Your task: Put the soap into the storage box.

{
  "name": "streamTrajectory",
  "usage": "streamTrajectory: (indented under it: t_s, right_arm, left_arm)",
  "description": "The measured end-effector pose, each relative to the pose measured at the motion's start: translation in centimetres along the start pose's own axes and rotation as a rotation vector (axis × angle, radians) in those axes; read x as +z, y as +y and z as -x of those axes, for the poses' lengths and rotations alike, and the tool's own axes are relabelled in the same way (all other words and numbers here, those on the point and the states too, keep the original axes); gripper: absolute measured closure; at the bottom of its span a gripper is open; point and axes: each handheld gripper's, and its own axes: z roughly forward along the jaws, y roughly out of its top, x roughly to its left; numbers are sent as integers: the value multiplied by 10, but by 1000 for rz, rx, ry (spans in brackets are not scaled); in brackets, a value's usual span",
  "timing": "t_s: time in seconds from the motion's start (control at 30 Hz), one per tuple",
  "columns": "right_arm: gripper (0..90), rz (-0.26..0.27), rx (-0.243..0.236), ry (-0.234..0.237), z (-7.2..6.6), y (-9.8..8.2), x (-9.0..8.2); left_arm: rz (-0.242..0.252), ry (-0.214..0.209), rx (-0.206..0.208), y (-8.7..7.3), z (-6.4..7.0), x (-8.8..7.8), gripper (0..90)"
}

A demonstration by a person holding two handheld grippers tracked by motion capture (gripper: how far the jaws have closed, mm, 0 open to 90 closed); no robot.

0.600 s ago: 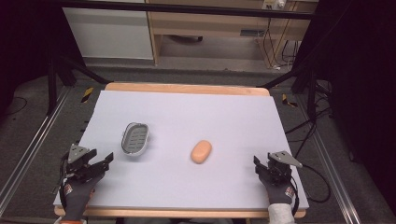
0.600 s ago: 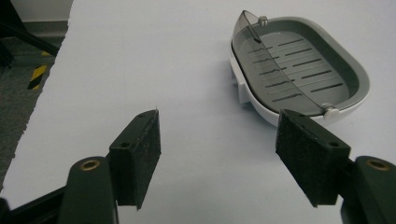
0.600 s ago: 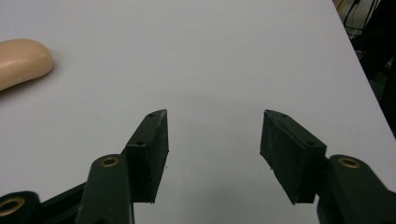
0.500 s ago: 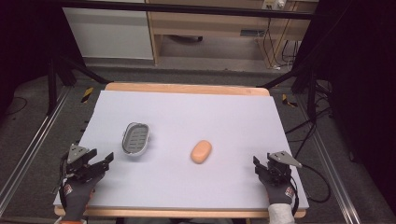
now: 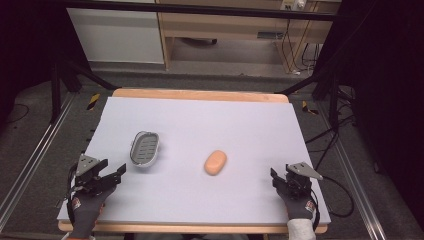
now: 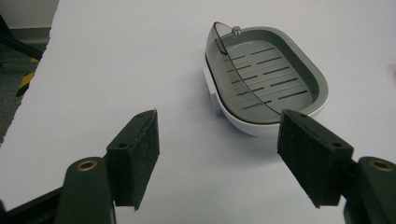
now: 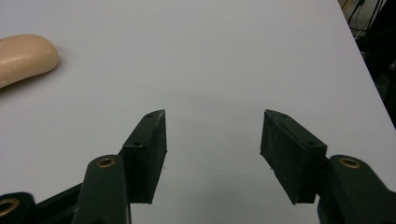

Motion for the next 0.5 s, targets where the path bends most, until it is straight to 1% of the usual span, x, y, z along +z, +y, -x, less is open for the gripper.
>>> streamTrajectory:
  t_s: [0.1, 0.23, 0.43, 0.47, 0.5]
  right_arm:
    - [403, 0, -7, -2, -1, 0, 0]
    - [401, -3, -8, -7, -1, 0, 1]
    - [397, -8, -20, -12, -3, 1, 2]
    - [396, -8, -22, -14, -3, 1, 2]
    - [395, -5, -25, -18, -3, 1, 1]
  left_arm:
    - [1, -9, 6, 2, 2, 0, 280]
    - [9, -21, 4, 4, 5, -1, 268]
    - [14, -39, 19, 8, 13, -2, 248]
    - [19, -40, 29, 9, 15, -2, 247]
    - [17, -48, 25, 10, 16, -2, 243]
